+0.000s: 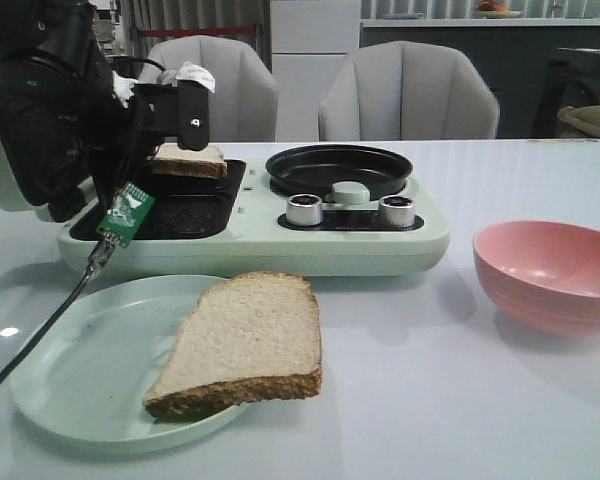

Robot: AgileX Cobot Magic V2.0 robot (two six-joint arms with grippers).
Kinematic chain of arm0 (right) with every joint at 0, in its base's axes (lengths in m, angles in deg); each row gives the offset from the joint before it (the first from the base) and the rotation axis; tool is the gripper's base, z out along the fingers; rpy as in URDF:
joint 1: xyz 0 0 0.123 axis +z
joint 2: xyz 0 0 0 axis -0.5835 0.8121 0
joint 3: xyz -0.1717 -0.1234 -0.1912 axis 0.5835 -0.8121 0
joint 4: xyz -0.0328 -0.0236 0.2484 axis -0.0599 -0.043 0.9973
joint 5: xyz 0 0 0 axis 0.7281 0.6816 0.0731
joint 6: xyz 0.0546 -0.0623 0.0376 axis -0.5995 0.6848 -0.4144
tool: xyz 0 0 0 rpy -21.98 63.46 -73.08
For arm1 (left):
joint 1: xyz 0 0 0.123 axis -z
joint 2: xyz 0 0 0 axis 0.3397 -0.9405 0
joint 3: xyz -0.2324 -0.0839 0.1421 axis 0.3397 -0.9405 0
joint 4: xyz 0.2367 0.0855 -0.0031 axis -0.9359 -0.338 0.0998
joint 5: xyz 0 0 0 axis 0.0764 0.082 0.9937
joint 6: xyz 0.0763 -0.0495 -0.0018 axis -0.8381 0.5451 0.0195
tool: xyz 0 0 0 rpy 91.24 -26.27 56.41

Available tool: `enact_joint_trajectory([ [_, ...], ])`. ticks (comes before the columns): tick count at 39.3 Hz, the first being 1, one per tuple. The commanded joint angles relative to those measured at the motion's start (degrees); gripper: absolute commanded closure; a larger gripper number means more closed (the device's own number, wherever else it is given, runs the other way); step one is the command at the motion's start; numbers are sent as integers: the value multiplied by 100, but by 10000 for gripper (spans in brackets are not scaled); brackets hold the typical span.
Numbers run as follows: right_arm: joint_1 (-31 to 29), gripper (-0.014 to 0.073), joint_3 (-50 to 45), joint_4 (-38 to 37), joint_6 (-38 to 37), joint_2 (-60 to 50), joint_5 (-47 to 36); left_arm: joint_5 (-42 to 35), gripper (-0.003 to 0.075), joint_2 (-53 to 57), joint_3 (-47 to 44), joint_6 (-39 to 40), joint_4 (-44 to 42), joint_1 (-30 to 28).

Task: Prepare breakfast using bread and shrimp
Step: 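Carry the bread slice with the left gripper onto the sandwich maker plate, then open the left gripper and withdraw it from the sandwich maker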

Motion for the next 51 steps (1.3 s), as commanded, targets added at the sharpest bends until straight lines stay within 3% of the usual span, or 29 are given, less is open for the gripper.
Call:
enact_joint_trajectory([
  [1, -8, 451, 89, -18, 2, -124, -509, 21, 377, 502, 109, 73, 260, 80],
  [16, -8, 451, 89, -18, 2, -124, -509, 36, 161, 1057, -578, 45, 500, 194],
  [23, -8, 451, 89, -18, 2, -124, -509, 355, 169, 1314, -578, 45, 901, 204],
  [44, -8, 451, 89, -18, 2, -124, -509, 1257, 169, 3689, -591, 45, 3500, 364],
  [51, -8, 451, 89, -18, 2, -124, -509, 1460, 169, 4545, -786, -239, 4819, 224],
])
